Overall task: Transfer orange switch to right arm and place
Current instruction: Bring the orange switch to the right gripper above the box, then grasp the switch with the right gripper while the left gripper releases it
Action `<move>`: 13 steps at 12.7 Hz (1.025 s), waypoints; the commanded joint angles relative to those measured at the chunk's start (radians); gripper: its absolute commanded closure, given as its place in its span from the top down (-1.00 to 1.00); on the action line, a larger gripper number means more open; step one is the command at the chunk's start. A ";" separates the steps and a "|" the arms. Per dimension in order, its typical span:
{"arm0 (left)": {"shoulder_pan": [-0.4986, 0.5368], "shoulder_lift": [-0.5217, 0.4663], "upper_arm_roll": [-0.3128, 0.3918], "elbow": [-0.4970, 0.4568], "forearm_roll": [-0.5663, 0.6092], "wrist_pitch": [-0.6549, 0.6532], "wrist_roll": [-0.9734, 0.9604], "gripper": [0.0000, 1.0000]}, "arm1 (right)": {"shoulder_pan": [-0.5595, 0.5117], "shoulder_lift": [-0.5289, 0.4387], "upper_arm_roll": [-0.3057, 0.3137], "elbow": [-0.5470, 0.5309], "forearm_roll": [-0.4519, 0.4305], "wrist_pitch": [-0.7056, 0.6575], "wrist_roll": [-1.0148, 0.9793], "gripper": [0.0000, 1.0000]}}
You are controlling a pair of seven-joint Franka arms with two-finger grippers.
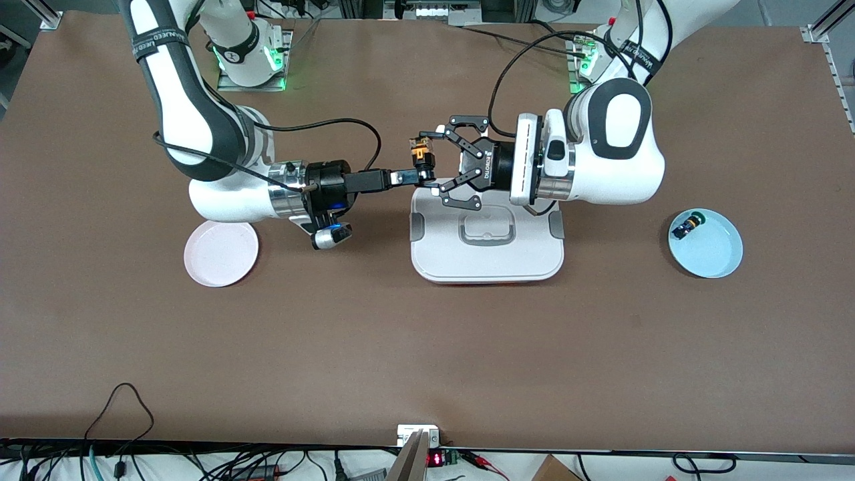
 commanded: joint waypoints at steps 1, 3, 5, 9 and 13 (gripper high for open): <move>-0.007 0.000 -0.001 0.007 -0.032 0.007 0.004 -1.00 | -0.004 -0.033 0.003 -0.033 0.029 -0.009 0.004 0.77; -0.007 0.003 0.001 0.007 -0.032 0.007 0.004 -1.00 | -0.004 -0.031 0.003 -0.033 0.066 -0.011 0.002 0.52; -0.007 0.002 0.001 0.007 -0.032 0.007 0.005 -1.00 | -0.006 -0.028 0.003 -0.032 0.066 -0.027 -0.007 0.02; -0.007 0.002 0.001 0.006 -0.030 0.007 0.008 -1.00 | -0.009 -0.025 0.003 -0.032 0.084 -0.037 -0.007 -0.38; -0.007 0.002 0.001 0.006 -0.032 0.006 0.007 -0.98 | -0.008 -0.025 0.003 -0.030 0.086 -0.037 -0.010 -0.44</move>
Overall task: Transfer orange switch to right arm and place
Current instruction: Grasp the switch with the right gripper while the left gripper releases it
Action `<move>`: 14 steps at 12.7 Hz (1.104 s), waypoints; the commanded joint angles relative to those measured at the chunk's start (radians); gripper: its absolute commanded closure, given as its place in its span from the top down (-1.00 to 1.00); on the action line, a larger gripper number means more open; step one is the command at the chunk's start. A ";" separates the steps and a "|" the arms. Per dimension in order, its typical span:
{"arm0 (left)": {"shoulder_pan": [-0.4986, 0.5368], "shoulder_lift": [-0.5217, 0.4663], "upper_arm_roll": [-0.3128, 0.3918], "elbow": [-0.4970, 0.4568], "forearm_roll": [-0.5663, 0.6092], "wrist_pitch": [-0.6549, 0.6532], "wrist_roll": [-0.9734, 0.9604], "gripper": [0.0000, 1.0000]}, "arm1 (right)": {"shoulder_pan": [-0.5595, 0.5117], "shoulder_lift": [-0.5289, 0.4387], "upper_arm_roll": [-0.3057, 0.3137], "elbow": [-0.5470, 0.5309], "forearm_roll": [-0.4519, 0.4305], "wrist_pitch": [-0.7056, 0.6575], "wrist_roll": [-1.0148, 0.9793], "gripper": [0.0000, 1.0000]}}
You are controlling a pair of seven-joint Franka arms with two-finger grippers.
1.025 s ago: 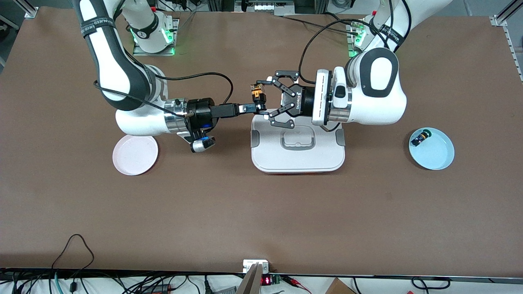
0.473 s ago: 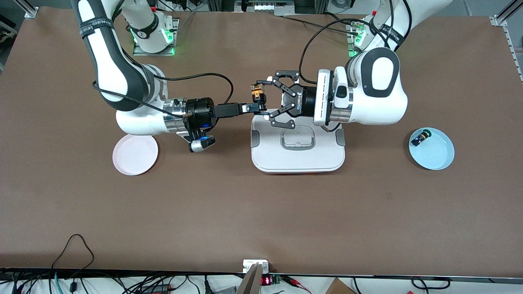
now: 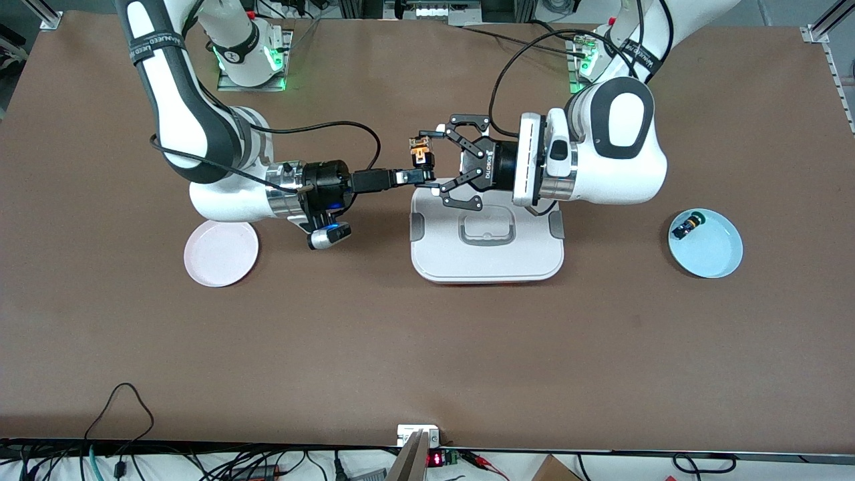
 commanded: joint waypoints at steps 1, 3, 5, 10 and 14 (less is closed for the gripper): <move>-0.007 0.001 0.001 -0.008 -0.013 0.007 0.020 -0.93 | -0.002 -0.020 0.004 -0.008 0.043 -0.020 0.006 -0.45; -0.004 0.001 0.001 -0.008 -0.013 0.007 0.013 -0.64 | 0.000 -0.020 0.004 -0.007 0.043 -0.020 0.006 -0.46; 0.003 0.001 0.002 -0.010 -0.016 0.004 0.013 0.99 | 0.000 -0.022 0.004 -0.008 0.045 -0.020 0.006 -0.47; 0.106 -0.006 0.033 -0.034 0.006 -0.019 0.032 1.00 | 0.000 -0.025 0.004 -0.007 0.043 -0.020 0.002 -0.49; 0.149 -0.005 0.079 -0.037 0.056 -0.122 0.030 1.00 | 0.000 -0.025 0.004 -0.007 0.043 -0.021 -0.013 -0.50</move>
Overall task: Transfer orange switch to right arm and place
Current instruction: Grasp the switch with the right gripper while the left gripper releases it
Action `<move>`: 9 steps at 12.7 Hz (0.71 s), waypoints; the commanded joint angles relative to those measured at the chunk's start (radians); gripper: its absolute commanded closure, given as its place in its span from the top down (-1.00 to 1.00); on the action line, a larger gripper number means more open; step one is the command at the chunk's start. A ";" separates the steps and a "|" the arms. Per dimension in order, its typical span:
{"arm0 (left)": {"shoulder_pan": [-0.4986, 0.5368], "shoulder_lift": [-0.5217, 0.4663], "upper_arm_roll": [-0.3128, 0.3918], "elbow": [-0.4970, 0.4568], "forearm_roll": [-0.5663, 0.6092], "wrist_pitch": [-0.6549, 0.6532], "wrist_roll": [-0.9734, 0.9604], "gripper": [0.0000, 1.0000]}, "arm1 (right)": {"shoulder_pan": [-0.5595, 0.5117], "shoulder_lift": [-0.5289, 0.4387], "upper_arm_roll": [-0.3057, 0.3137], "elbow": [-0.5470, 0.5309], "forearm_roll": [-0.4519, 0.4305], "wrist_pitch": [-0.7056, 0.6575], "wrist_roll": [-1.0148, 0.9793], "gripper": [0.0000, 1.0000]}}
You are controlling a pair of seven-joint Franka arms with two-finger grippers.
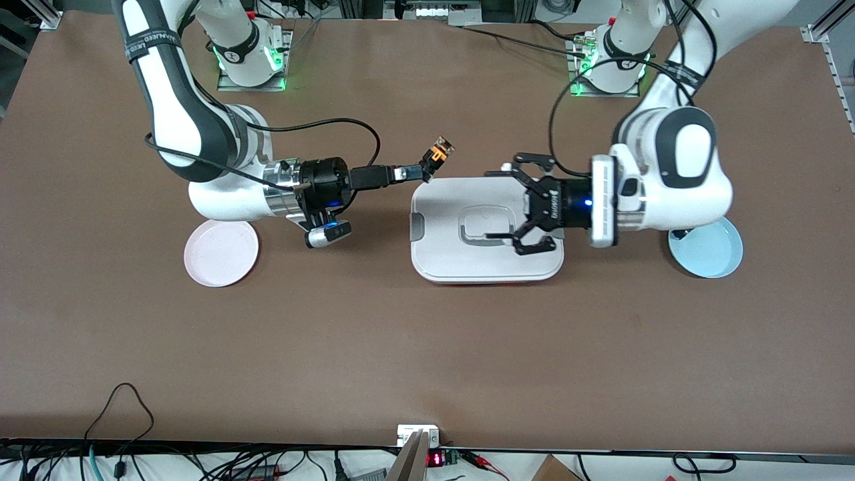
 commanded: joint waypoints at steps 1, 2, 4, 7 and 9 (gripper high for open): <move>0.004 -0.008 -0.001 -0.009 0.016 -0.016 0.017 1.00 | 0.001 -0.019 0.004 -0.010 0.012 -0.004 -0.019 -0.50; 0.005 -0.010 -0.001 -0.011 0.016 -0.016 0.017 1.00 | 0.001 -0.017 0.004 -0.011 0.009 -0.004 -0.038 -0.51; 0.034 -0.022 0.014 -0.011 0.060 -0.016 0.020 1.00 | -0.002 -0.019 0.003 -0.023 0.003 -0.002 -0.067 -0.53; 0.070 -0.059 0.124 -0.053 0.185 -0.013 0.025 1.00 | -0.021 -0.020 0.003 -0.023 -0.049 -0.002 -0.074 -0.57; 0.105 -0.063 0.185 -0.095 0.252 -0.002 0.084 1.00 | -0.054 -0.019 0.003 -0.017 -0.147 -0.004 -0.129 -0.65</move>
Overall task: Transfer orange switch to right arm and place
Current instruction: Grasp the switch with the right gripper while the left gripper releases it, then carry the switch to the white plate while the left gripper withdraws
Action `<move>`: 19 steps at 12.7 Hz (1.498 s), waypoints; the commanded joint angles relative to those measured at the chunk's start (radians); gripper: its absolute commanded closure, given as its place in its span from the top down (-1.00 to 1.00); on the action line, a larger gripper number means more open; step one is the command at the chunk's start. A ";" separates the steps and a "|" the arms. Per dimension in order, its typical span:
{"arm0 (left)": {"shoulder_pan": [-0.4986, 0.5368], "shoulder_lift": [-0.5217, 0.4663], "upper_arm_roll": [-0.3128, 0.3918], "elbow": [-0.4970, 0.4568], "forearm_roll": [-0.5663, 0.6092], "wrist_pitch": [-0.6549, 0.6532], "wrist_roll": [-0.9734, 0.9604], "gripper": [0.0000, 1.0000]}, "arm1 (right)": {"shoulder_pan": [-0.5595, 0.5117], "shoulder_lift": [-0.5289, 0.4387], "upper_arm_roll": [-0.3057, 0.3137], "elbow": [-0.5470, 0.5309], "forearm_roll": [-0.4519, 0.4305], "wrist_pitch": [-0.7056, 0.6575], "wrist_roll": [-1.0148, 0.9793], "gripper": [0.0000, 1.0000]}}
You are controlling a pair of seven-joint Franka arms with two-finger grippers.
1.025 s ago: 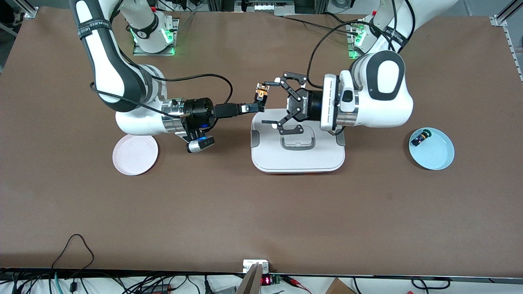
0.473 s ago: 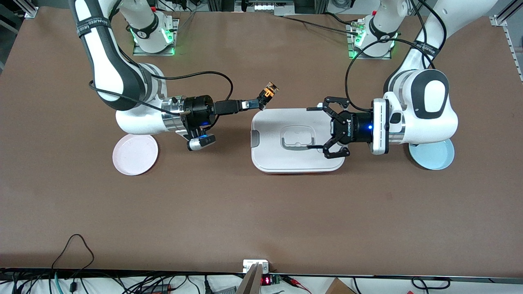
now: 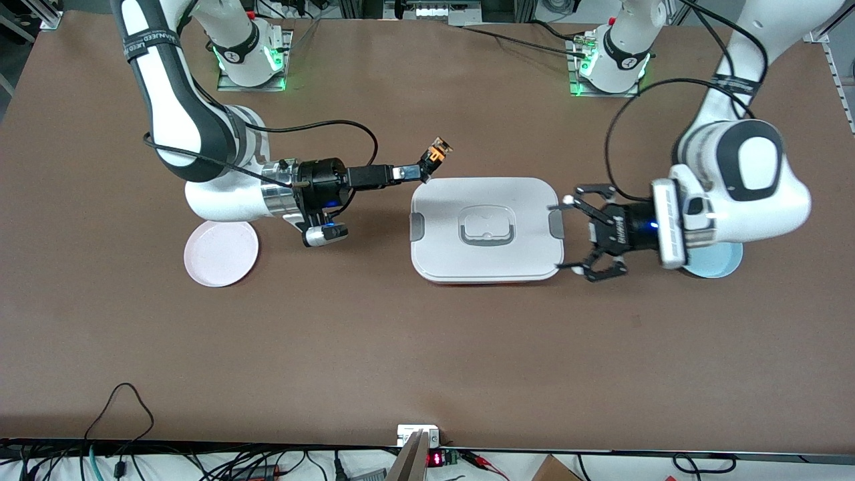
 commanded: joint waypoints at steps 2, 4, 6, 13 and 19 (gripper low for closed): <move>0.039 -0.046 0.090 -0.062 0.307 0.107 0.199 1.00 | -0.075 -0.018 0.006 -0.012 -0.181 -0.019 -0.076 -0.66; 0.068 -0.051 0.172 -0.059 0.387 0.120 0.220 1.00 | -0.101 -0.019 0.006 -0.010 -0.307 -0.036 -0.089 -0.67; 0.077 -0.055 0.210 -0.045 0.575 0.165 0.145 1.00 | -0.126 -0.019 0.006 -0.010 -0.382 -0.073 -0.119 -0.66; 0.092 -0.095 0.250 0.139 1.044 0.086 -0.543 1.00 | -0.206 -0.019 0.006 -0.010 -0.726 -0.135 -0.226 -0.66; 0.056 -0.131 0.239 0.320 1.328 -0.219 -1.160 1.00 | -0.260 -0.016 0.008 -0.010 -1.010 -0.153 -0.355 -0.66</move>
